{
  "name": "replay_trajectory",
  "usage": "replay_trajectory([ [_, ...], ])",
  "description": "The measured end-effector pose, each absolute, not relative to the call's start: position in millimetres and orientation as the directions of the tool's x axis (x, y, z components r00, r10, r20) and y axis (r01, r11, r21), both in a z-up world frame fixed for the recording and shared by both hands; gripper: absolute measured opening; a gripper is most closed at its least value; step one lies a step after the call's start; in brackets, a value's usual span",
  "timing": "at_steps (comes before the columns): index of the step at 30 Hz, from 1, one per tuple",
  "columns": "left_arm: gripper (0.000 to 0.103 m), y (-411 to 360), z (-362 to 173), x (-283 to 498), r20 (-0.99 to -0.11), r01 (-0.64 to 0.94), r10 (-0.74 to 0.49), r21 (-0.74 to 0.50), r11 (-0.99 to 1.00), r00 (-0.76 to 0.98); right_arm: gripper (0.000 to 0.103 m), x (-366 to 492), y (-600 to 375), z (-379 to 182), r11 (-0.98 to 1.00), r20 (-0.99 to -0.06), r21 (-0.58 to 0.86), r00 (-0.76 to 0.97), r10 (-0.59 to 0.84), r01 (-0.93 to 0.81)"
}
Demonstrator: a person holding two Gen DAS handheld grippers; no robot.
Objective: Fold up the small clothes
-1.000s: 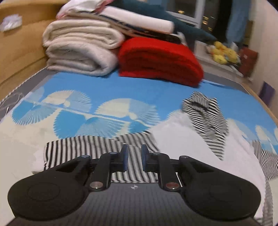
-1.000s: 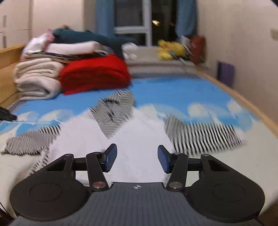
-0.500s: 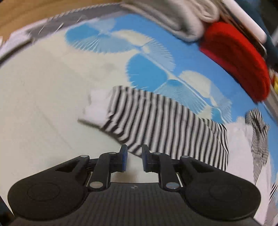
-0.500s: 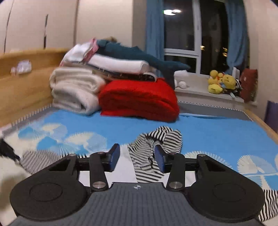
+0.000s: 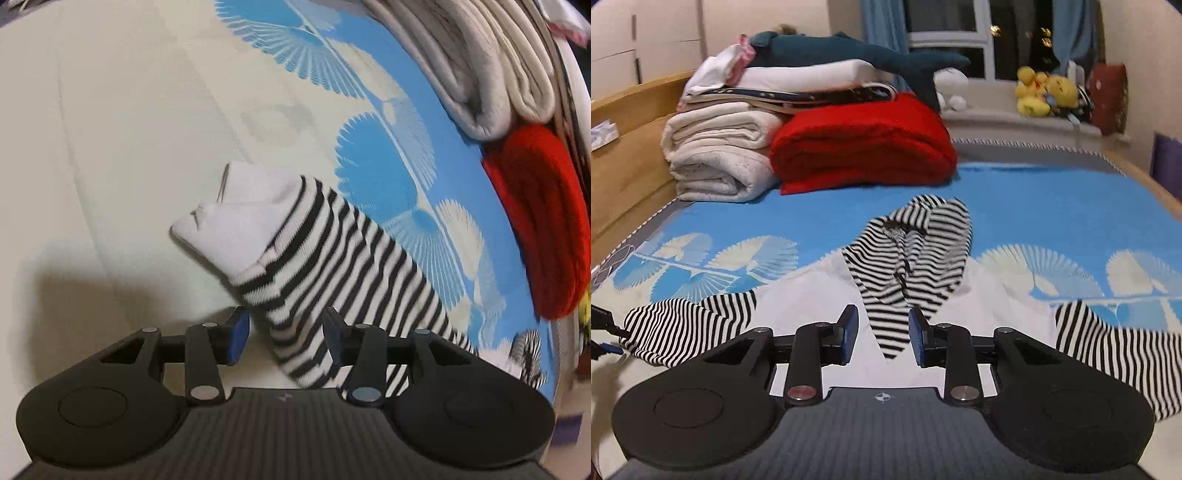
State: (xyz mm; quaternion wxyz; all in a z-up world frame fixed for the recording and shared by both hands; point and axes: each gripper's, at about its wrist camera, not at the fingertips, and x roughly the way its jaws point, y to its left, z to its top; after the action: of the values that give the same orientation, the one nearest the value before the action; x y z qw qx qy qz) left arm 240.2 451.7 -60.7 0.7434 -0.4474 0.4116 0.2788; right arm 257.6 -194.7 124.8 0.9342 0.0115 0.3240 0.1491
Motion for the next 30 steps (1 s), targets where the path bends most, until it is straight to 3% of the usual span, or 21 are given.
replay_trajectory([
  [2, 0.026, 450, -58, 244, -0.858, -0.797, 0.091, -0.424, 0.430, 0.505, 0.031, 261, -198, 119, 0.959, -0.621, 0.131, 0.733, 0.277, -0.251],
  [3, 0.005, 446, -55, 248, -0.863, -0.803, 0.122, -0.393, 0.448, 0.490, 0.031, 262, -201, 116, 0.961, -0.633, 0.139, 0.725, 0.272, -0.239],
  [7, 0.004, 393, -6, 277, -0.820, -0.761, 0.297, -0.234, 0.606, 0.489, 0.031, 266, -212, 105, 0.966, -0.671, 0.166, 0.695, 0.259, -0.200],
  [11, 0.004, 303, 57, 301, -0.699, -0.570, 0.255, -0.260, 0.780, 0.668, 0.031, 270, -226, 98, 0.969, -0.692, 0.197, 0.679, 0.247, -0.152],
  [13, 0.004, 246, 83, 307, -0.640, -0.424, 0.148, -0.301, 0.854, 0.754, 0.028, 272, -233, 94, 0.972, -0.697, 0.203, 0.681, 0.226, -0.115],
  [14, 0.004, 215, 95, 309, -0.613, -0.330, 0.064, -0.331, 0.884, 0.787, 0.022, 272, -236, 92, 0.973, -0.700, 0.207, 0.680, 0.218, -0.099],
  [16, 0.005, 165, 107, 313, -0.592, -0.153, -0.130, -0.403, 0.903, 0.795, 0.021, 275, -242, 87, 0.974, -0.713, 0.218, 0.672, 0.201, -0.060],
  [17, 0.009, 141, 109, 317, -0.593, -0.035, -0.276, -0.458, 0.888, 0.757, 0.021, 276, -245, 85, 0.972, -0.720, 0.230, 0.665, 0.198, -0.041],
  [18, 0.029, 124, 109, 322, -0.598, 0.060, -0.403, -0.509, 0.859, 0.693, 0.021, 277, -249, 82, 0.970, -0.726, 0.243, 0.658, 0.199, -0.025],
  [19, 0.035, 110, 108, 325, -0.596, 0.131, -0.491, -0.543, 0.829, 0.636, 0.021, 278, -252, 80, 0.967, -0.732, 0.253, 0.652, 0.198, -0.010],
  [22, 0.036, 98, 108, 328, -0.636, 0.109, -0.419, -0.468, 0.877, 0.648, 0.022, 281, -262, 72, 0.957, -0.747, 0.288, 0.633, 0.204, 0.032],
  [28, 0.036, 134, 80, 363, -0.791, -0.234, -0.110, -0.307, 0.922, 0.602, 0.022, 293, -268, 53, 0.939, -0.772, 0.333, 0.597, 0.219, 0.086],
  [30, 0.036, 149, 72, 367, -0.817, -0.313, -0.057, -0.283, 0.907, 0.573, 0.022, 299, -266, 45, 0.927, -0.778, 0.361, 0.581, 0.239, 0.102],
])
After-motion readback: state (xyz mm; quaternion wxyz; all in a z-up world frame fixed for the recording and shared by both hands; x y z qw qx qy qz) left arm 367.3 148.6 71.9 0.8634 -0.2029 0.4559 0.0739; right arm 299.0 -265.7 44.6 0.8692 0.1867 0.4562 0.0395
